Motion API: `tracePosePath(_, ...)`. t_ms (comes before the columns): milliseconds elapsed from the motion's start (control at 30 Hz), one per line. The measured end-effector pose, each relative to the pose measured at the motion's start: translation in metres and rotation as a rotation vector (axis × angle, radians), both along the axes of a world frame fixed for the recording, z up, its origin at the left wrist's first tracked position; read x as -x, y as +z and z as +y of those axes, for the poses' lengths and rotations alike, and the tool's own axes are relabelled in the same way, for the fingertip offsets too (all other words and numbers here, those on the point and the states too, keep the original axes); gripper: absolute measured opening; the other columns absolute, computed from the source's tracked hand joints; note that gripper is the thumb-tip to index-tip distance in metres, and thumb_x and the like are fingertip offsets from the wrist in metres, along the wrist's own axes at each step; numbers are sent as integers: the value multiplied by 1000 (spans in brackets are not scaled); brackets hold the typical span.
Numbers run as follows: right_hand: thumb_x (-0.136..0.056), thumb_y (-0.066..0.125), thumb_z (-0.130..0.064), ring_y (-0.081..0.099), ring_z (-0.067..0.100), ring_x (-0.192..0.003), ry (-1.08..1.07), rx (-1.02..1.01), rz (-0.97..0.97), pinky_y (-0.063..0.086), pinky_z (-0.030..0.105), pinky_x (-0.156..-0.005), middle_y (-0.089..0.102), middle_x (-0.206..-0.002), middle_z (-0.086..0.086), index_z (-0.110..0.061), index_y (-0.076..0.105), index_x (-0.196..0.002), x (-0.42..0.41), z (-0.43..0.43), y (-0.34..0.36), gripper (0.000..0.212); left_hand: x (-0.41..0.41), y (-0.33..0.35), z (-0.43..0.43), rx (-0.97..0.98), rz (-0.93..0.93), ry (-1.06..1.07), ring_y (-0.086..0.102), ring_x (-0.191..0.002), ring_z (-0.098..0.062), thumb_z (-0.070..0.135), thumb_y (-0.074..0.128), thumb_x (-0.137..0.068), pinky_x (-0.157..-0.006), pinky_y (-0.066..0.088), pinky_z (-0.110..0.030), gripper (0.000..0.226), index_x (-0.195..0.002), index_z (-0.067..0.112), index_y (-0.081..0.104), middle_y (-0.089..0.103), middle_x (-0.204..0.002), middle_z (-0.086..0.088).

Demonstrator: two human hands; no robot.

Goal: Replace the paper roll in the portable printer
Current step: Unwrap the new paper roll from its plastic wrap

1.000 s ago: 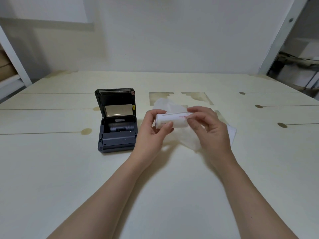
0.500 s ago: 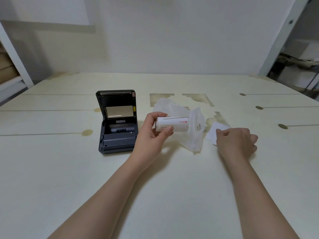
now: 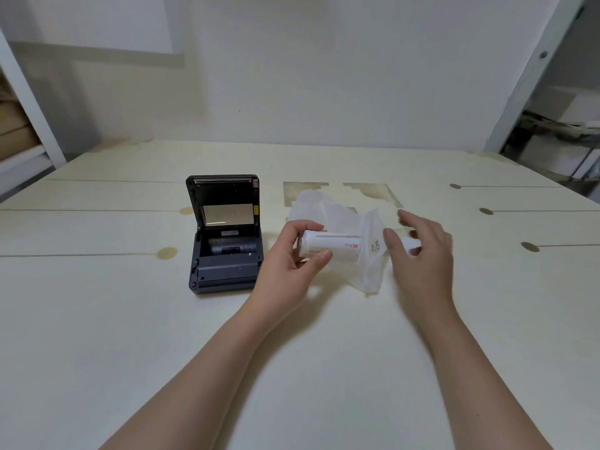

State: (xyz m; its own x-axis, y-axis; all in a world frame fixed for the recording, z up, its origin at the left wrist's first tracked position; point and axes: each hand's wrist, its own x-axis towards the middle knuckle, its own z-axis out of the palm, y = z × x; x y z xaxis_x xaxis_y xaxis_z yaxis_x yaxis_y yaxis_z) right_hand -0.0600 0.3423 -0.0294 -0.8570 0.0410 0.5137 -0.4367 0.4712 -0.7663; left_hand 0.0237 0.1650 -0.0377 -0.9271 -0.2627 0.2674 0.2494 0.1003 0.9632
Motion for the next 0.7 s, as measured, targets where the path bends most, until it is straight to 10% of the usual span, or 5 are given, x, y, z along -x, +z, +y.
tracePosePath(200,-91,64,-27,63,0,-102,562,87,-263,49,17,-85,65,-120,-19,-45,57,-122,-31,-17,10,36,-7,5,-3,60,62,-19,65,-88,-11,15,66,-87,-82,54,-39,29,-109,33,56,66,-104,11)
tracePosePath(467,-89,68,-21,67,3,-85,611,122,-310,49,18,-78,71,-92,-17,-33,67,-113,-47,-50,28,27,-31,19,-36,115,92,-25,60,-88,-10,16,62,-88,-81,51,-25,37,-122,27,51,62,-119,-1)
tracePosePath(700,-95,59,-28,60,2,-114,645,260,-394,46,21,-99,64,-127,-6,-17,50,-138,-63,-114,32,45,-55,19,-72,300,98,127,54,-109,-10,13,49,-98,-91,45,-15,45,-141,21,36,47,-135,0)
